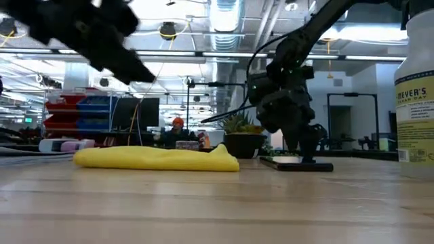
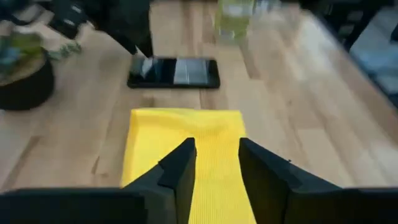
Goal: Apply microfiber cloth
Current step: Spray the cellphone with the bottle cleaner
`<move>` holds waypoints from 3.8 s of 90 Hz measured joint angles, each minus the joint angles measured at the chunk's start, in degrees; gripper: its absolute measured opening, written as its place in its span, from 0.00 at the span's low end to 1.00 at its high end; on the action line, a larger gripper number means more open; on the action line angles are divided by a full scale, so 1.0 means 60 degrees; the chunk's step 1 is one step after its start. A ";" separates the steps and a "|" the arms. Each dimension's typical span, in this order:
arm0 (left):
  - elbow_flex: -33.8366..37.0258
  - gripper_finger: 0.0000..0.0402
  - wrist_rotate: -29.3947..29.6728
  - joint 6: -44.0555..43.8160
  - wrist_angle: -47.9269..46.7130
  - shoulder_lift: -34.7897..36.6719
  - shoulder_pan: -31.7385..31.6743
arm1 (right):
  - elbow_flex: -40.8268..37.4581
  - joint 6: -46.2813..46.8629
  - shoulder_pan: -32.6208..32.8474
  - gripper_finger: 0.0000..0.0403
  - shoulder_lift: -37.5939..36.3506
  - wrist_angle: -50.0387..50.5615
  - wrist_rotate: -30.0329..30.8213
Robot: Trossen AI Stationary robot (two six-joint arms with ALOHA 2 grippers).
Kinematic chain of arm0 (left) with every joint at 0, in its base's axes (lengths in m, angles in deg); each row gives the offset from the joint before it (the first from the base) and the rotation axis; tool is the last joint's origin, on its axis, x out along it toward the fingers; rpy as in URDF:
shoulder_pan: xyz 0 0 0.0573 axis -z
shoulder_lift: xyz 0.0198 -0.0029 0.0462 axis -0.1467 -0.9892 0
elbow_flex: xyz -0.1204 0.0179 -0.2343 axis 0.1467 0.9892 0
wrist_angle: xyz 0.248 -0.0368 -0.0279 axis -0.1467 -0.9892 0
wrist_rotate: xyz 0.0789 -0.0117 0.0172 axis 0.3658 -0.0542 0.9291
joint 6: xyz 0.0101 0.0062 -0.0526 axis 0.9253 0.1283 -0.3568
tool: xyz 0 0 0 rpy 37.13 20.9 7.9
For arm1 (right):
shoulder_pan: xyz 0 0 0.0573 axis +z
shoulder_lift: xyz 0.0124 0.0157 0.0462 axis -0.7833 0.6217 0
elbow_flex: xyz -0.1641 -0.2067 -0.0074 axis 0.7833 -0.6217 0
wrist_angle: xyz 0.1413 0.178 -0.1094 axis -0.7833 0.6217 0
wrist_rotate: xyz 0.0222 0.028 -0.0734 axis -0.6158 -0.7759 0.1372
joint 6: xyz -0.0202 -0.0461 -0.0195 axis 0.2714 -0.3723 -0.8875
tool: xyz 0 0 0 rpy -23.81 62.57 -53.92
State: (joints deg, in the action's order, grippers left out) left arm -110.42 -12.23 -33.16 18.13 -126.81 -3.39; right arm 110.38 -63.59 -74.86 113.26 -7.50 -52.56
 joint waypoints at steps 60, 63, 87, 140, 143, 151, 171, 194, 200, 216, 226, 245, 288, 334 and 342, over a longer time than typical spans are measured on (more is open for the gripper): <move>-0.3101 0.23 0.0028 -0.0367 -0.0042 -0.5640 -0.0379 | 0.0001 0.0563 0.0956 0.68 -0.0384 -0.1957 -0.0717; -0.3171 0.23 0.0012 -0.0380 -0.0048 -0.5741 -0.0379 | -0.0012 0.0567 0.0966 0.68 -0.0569 -0.1834 -0.0714; -0.4266 0.23 -0.0885 -0.0305 0.0046 -0.6558 -0.0117 | -0.0478 0.0661 0.1076 0.68 -0.1799 -0.1588 -0.0201; -0.6657 0.14 -0.1174 -0.0847 -0.1359 -0.9310 -0.0865 | -0.3278 0.2590 0.1320 0.68 -0.1900 -0.6114 -0.0203; -0.6679 0.14 -0.1275 -0.0871 -0.1330 -0.9378 -0.0916 | -0.3362 0.2639 0.1321 0.68 -0.1907 -0.6260 -0.0219; -0.6692 0.13 -0.1405 -0.0987 -0.1341 -0.9418 -0.1004 | -0.3544 0.2639 0.1364 0.68 -0.1907 -0.6611 -0.0346; -0.6690 0.12 -0.1382 -0.1017 -0.1405 -0.9425 -0.1020 | -0.3595 0.2288 0.1404 0.69 -0.2201 -0.6716 -0.0757; -0.6688 0.12 -0.1185 -0.1092 -0.1427 -0.9443 -0.1055 | -0.3564 0.1648 0.1585 0.69 -0.2777 -0.6441 -0.1669; -0.6682 0.12 -0.1123 -0.1108 -0.1448 -0.9443 -0.1053 | -0.3576 0.1672 0.1684 0.69 -0.2777 -0.6438 -0.1574; -0.6682 0.12 -0.1134 -0.1167 -0.1458 -0.9450 -0.1053 | -0.3569 0.1915 0.1839 0.67 -0.2595 -0.6267 -0.0507; -0.6675 0.12 -0.1136 -0.1191 -0.1446 -0.9450 -0.1053 | -0.3558 0.1951 0.1896 0.58 -0.2303 -0.6261 -0.0138; -0.6666 0.12 -0.1136 -0.1210 -0.1602 -0.9269 -0.1049 | -0.3525 0.1934 0.1932 0.16 -0.2130 -0.6390 -0.0043; -0.6628 0.12 0.0261 -0.0221 -0.3355 -0.5199 -0.0319 | -0.3576 0.1089 0.1681 0.02 -0.5486 -0.5894 0.2485; 0.0140 0.12 0.1601 -0.2095 0.1059 0.0963 -0.0902 | -0.4319 -0.0420 0.2292 0.02 -0.4061 -1.5496 0.2376; 0.1119 0.12 0.1734 -0.2479 0.2419 0.1045 -0.1097 | -0.4056 -0.0585 0.2392 0.02 -0.3168 -1.6649 0.2100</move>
State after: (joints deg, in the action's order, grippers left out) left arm -103.71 -1.83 -48.03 32.64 -120.53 -9.98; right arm 86.04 -67.09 -60.51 94.25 -107.40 -39.96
